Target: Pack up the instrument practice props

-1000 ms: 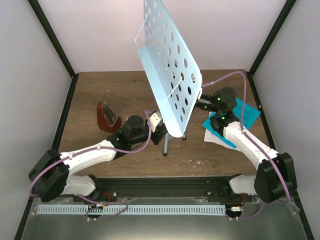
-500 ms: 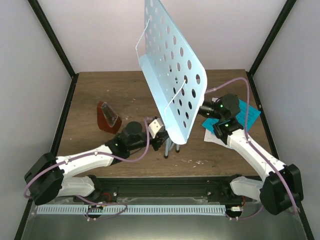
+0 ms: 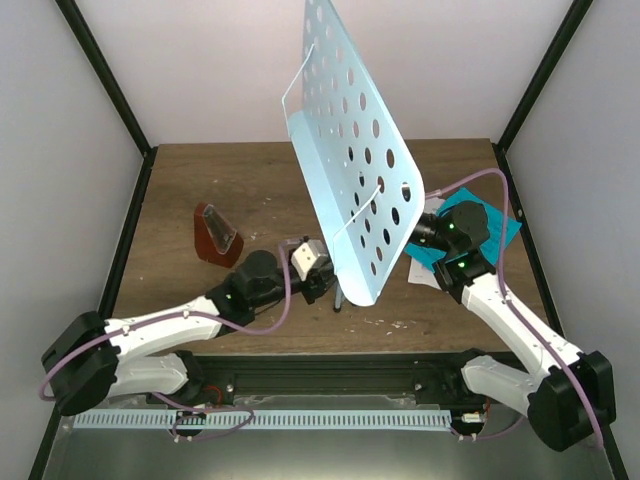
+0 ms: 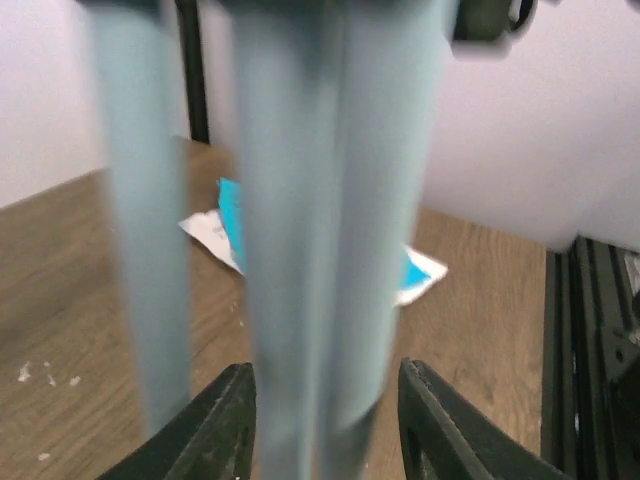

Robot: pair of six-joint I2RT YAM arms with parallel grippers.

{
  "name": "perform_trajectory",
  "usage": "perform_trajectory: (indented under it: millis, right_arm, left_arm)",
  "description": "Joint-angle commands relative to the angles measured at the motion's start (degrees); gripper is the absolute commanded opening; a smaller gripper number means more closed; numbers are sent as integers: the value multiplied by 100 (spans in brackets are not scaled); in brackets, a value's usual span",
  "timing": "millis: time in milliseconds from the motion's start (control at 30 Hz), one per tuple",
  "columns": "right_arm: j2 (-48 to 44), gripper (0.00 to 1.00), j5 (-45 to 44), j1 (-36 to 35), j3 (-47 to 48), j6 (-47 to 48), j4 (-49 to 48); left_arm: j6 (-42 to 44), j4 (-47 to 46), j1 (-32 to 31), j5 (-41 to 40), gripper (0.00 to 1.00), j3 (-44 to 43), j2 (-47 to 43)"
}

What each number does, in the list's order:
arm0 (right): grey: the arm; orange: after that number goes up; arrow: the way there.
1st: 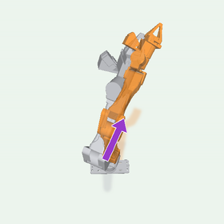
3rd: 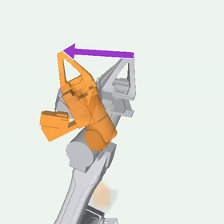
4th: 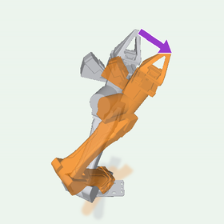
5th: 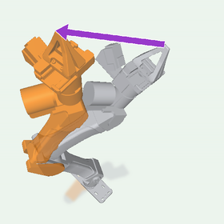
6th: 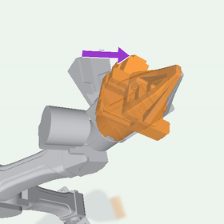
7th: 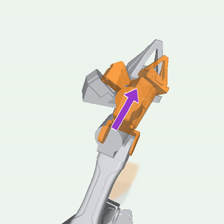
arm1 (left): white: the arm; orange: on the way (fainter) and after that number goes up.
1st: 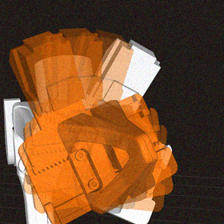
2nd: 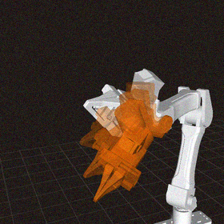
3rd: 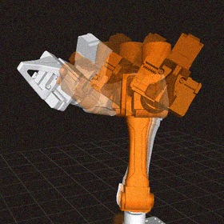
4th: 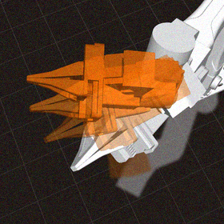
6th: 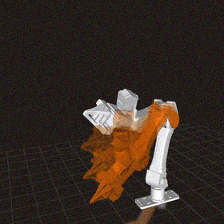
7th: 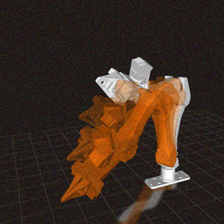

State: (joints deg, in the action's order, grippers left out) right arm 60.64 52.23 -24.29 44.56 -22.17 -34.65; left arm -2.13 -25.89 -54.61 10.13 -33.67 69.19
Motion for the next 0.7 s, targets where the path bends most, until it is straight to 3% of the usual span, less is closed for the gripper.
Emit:
perform_trajectory:
  millis: [0,267,667]
  right_arm:
    - [-236,1,27,-102,-52,-108,96]
    - [-278,1,-64,-103,-76,-139,70]
    - [-308,1,-81,-102,-44,-165,48]
  left_arm:
    - [-25,-613,73,-312,48,206,-452]
    - [6,-849,73,76,89,137,-202]
    - [98,-2198,-8,-511,91,-259,1179]
